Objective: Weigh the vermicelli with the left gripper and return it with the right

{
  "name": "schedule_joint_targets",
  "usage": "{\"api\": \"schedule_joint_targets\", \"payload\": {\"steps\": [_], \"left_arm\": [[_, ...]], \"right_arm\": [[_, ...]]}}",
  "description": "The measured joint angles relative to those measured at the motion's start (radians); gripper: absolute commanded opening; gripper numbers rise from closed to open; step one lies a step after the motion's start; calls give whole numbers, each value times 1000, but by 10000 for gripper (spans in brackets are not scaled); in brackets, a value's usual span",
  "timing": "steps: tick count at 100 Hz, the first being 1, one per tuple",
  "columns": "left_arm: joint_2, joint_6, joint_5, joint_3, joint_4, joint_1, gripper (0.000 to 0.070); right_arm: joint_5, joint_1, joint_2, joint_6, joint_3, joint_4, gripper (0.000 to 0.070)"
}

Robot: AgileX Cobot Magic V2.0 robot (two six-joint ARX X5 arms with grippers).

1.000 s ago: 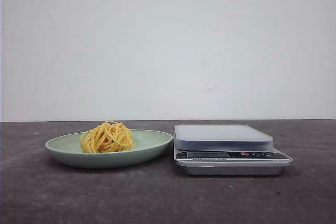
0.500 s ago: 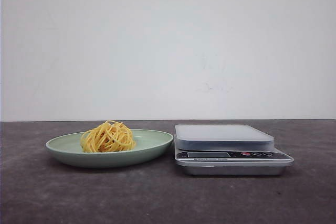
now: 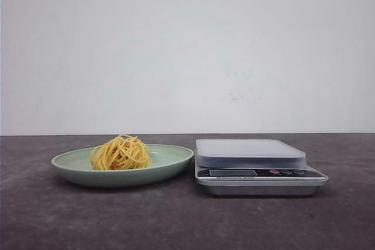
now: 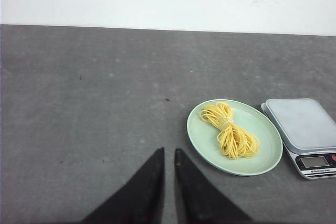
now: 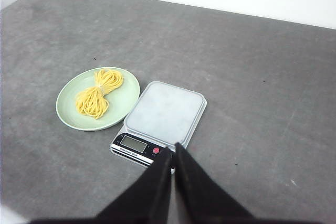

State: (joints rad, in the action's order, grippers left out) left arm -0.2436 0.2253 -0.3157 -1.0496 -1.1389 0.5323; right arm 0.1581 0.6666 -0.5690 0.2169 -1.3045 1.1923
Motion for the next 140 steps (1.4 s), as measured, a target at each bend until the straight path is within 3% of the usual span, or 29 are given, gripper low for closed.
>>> {"api": "schedule_joint_targets", "payload": {"steps": [23, 36, 53, 74, 102, 140], "left_arm": [[0, 0, 0, 0, 0, -5, 0], [5, -21, -27, 11, 38, -91, 0], [60, -60, -15, 158, 276, -248, 0], [125, -130, 109, 454, 636, -400, 0], [240, -149, 179, 812, 894, -493, 0], [238, -154, 209, 951, 944, -493, 0]], "right_arm": [[0, 0, 0, 0, 0, 0, 2], [0, 0, 0, 0, 0, 0, 2], [0, 0, 0, 0, 0, 0, 2], [0, 0, 0, 0, 0, 0, 2], [0, 0, 0, 0, 0, 0, 2], [0, 0, 0, 0, 0, 0, 2]]}}
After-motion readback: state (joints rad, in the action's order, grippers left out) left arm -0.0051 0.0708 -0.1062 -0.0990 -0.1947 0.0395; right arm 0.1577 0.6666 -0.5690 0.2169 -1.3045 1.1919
